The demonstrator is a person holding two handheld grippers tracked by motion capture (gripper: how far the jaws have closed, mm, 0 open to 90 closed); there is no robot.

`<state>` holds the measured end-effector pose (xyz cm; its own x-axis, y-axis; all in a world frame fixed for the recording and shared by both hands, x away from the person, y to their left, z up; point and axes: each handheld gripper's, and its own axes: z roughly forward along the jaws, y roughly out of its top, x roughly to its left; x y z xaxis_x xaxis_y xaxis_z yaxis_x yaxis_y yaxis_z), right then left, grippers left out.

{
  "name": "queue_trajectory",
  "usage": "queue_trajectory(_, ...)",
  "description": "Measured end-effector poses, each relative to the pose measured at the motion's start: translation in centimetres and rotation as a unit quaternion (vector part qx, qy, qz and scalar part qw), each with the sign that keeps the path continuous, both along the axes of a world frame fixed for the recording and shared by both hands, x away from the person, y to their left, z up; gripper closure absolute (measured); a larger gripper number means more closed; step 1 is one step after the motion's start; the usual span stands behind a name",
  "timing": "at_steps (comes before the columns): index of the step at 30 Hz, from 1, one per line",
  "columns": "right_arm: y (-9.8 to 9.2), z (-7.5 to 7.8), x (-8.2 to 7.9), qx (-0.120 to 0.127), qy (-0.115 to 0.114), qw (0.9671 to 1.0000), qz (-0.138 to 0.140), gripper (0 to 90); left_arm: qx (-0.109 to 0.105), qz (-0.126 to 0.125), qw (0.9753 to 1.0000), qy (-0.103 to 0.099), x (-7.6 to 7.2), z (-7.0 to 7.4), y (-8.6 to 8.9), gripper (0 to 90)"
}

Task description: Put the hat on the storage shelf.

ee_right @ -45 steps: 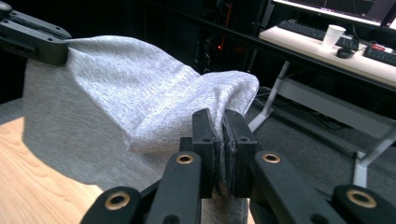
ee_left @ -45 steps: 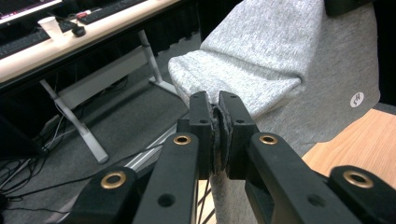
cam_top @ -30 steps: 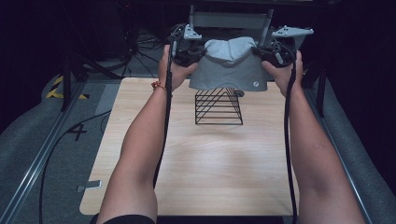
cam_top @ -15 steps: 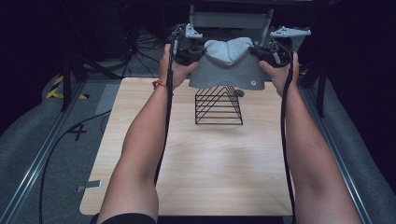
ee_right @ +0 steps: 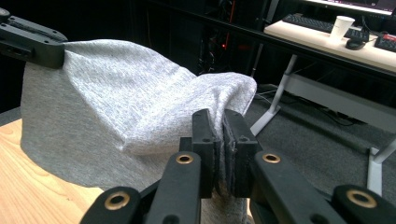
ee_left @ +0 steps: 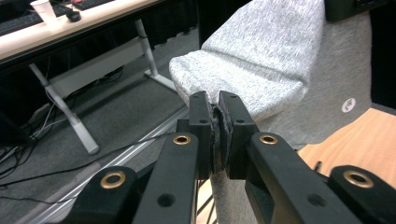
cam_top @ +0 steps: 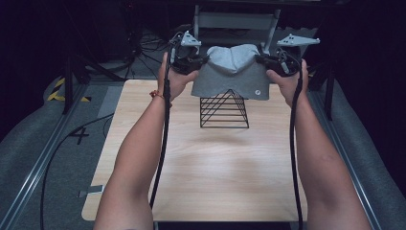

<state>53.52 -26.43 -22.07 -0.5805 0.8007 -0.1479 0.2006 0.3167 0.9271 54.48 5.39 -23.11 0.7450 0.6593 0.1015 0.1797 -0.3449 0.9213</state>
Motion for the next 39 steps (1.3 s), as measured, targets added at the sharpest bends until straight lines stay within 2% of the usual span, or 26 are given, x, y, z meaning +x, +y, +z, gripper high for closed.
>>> queue_trajectory(3, -0.2, 0.3, -0.5, 0.000, -0.003, 1.0000, 0.001, 84.5, -0.005, -0.006, 1.0000, -0.004, -0.5, 0.3, -0.1, 84.7)
queue_trajectory(8, -0.5, 0.8, -1.4, 0.006, -0.011, 0.9999, 0.006, 84.5, -0.001, -0.019, 0.9998, -0.009, -1.4, 0.3, -0.2, 84.7)
queue_trajectory(11, -0.5, 0.6, -1.7, 0.000, -0.009, 0.9999, 0.008, 84.4, 0.009, -0.022, 0.9997, -0.006, -1.7, -0.2, -0.2, 84.7)
queue_trajectory(14, -0.6, -0.1, -2.0, -0.007, -0.005, 0.9999, 0.012, 84.3, 0.003, -0.021, 0.9998, 0.000, -1.8, -0.9, 0.0, 84.7)
queue_trajectory(17, -0.7, -0.7, -2.1, -0.014, -0.001, 0.9998, 0.011, 84.2, 0.009, -0.016, 0.9998, 0.010, -1.7, -1.7, 0.2, 84.6)
queue_trajectory(18, -0.8, -0.8, -2.1, -0.014, -0.001, 0.9998, 0.011, 84.2, 0.006, -0.015, 0.9998, 0.006, -1.7, -1.8, 0.4, 84.7)
queue_trajectory(20, -0.9, -0.8, -2.2, -0.010, 0.000, 0.9999, 0.013, 84.3, -0.008, -0.018, 0.9998, 0.005, -1.7, -1.6, 0.7, 84.7)
queue_trajectory(26, -1.2, 0.1, -2.7, -0.010, -0.009, 0.9998, 0.014, 84.3, -0.018, -0.035, 0.9992, -0.009, -2.7, 0.0, 0.9, 84.7)
queue_trajectory(28, -1.3, 0.2, -3.0, -0.010, -0.009, 0.9998, 0.015, 84.2, -0.010, -0.040, 0.9990, -0.015, -3.1, 0.0, 0.8, 84.7)
queue_trajectory(30, -1.3, 0.2, -3.2, -0.012, -0.010, 0.9997, 0.017, 84.2, -0.005, -0.045, 0.9989, -0.012, -3.3, -0.2, 0.8, 84.7)
queue_trajectory(32, -1.3, 0.0, -3.3, -0.014, -0.009, 0.9997, 0.018, 84.1, -0.012, -0.050, 0.9986, -0.014, -3.7, -0.5, 0.8, 84.6)
queue_trajectory(33, -1.3, -0.1, -3.4, -0.015, -0.010, 0.9997, 0.018, 84.1, -0.019, -0.052, 0.9984, -0.009, -4.0, -0.7, 0.8, 84.7)
queue_trajectory(35, -1.3, -0.1, -3.7, -0.015, -0.009, 0.9997, 0.019, 84.1, -0.021, -0.055, 0.9982, -0.008, -4.2, -0.9, 1.0, 84.7)
queue_trajectory(37, -1.3, -0.1, -3.9, -0.020, -0.012, 0.9995, 0.019, 84.1, -0.017, -0.058, 0.9981, -0.011, -4.3, -1.0, 1.1, 84.7)
queue_trajectory(39, -1.2, -0.2, -4.0, -0.021, -0.008, 0.9995, 0.020, 84.1, 0.008, -0.045, 0.9989, -0.007, -4.1, -1.7, 1.0, 84.7)
